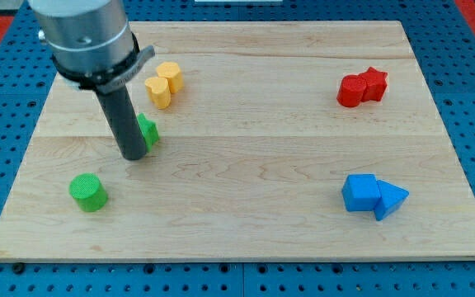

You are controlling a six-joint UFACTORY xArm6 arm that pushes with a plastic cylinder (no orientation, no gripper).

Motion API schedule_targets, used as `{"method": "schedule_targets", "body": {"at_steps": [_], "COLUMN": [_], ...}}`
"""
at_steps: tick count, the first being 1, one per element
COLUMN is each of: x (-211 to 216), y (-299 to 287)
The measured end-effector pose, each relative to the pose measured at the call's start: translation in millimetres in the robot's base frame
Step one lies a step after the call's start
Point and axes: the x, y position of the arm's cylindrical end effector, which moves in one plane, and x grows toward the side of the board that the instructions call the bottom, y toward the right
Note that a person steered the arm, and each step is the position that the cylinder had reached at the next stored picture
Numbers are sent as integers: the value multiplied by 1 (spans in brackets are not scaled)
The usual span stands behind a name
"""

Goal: Move the green star to the left side of the yellow heart

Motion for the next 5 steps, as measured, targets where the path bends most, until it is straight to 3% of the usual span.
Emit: {"method": "schedule_targets", "body": {"at_steps": [1,4,5], "x": [-25,-5,-20], "y": [-19,10,0]}}
